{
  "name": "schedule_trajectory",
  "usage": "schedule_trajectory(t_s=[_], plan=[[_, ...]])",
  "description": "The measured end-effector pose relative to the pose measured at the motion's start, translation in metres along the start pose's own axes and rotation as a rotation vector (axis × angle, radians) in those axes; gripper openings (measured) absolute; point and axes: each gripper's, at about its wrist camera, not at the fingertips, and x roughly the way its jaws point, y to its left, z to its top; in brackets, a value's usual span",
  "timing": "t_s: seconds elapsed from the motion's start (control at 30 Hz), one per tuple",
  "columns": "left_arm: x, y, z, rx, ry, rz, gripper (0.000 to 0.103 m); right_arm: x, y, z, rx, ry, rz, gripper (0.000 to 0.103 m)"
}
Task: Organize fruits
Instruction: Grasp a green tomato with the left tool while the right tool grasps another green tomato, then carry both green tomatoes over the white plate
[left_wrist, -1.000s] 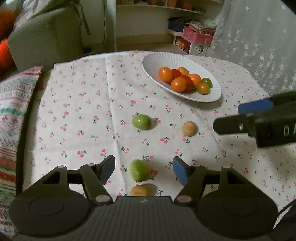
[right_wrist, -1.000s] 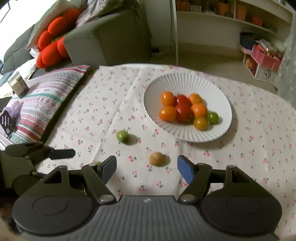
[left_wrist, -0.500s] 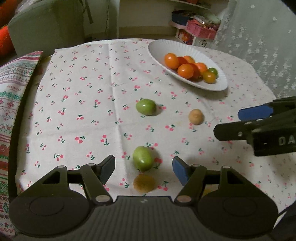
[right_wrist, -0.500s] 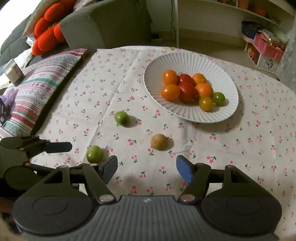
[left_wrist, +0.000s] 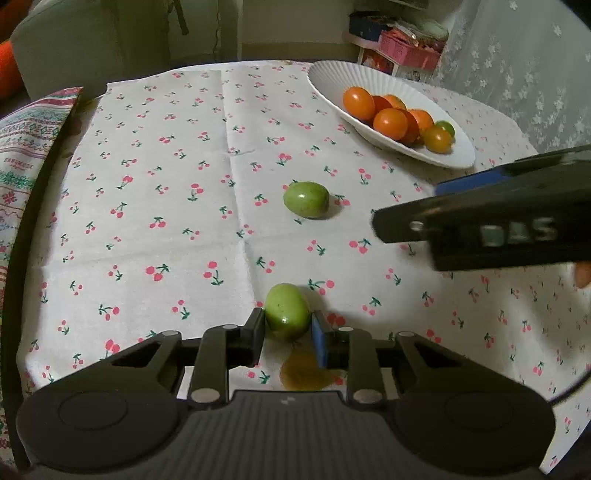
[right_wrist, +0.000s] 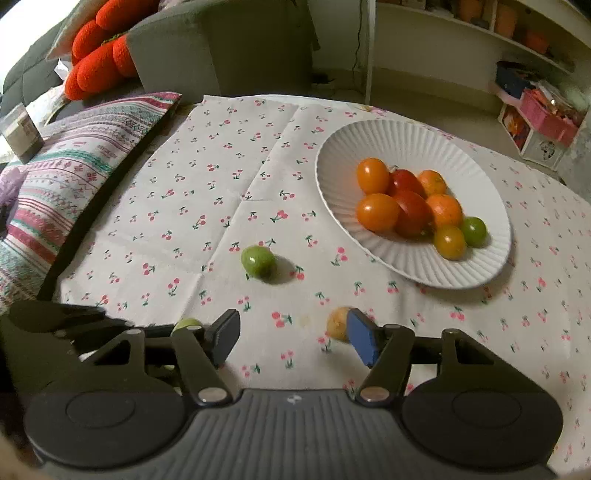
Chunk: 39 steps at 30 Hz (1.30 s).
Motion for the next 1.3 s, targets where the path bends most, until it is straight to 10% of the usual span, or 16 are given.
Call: schedule_trajectory(t_s=[0.5, 0.7, 1.3], plan=[[-0.007, 0.019, 0.002, -0.047, -0.021, 0.004, 0.010, 0.053, 0.030, 0.031, -0.039, -0.016, 0.032, 0.052], [-0.010, 0.028, 0.002, -0.043, -0.031, 0.037, 0.010, 0.068, 0.036, 0.030, -0.072, 0.037, 0.032, 0.024], [-0.017, 0.023, 0.007, 0.020, -0.075, 0.088, 0.010, 0.048, 0.041, 0.029, -0.100, -0.004, 0.042, 0.024]])
